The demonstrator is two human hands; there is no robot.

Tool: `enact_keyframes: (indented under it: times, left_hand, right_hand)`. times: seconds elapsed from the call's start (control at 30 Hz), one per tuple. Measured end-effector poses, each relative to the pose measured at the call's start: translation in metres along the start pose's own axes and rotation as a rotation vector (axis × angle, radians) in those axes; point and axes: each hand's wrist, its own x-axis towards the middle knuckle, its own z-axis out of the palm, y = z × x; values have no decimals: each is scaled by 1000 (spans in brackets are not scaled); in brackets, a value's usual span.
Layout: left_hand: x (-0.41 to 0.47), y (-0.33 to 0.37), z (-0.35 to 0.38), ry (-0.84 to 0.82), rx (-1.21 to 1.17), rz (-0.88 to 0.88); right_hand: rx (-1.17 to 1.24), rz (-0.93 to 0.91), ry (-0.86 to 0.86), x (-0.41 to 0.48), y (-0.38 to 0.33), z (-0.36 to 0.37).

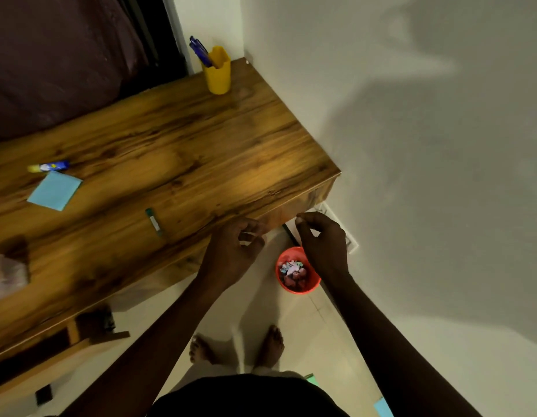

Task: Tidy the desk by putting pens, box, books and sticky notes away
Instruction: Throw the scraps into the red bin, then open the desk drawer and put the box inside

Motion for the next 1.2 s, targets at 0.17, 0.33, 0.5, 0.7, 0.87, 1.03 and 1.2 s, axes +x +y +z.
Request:
enact_keyframes:
  times: [0.17,0.33,0.5,0.7,0.87,1.03,1.2]
  left_hand:
    - [-7,-3,-32,110,-65,-59]
    - [-29,-10,-83,243,-135,-70]
    - [-71,-36,-148,386,-167,-94]
    - [-150,-93,-234,524,-190,-174]
    - [-225,-149,-293,650,-188,-223]
    - [-292,-199,-335,783,-157,-283]
    - [-340,-235,-362,818,-94,-359]
  right_hand:
    - [204,-110,-79,-14,-61,25]
    - [246,-215,-207,-32,-108,63]
    - [266,-299,-379,-69,-155,114]
    - [220,-390,-585,-147,-210,195]
    - [161,-438,-666,-207,-242,256]
    - [98,-451,-744,-250,-258,305]
    - [-26,-484,-877,-282,-266,347]
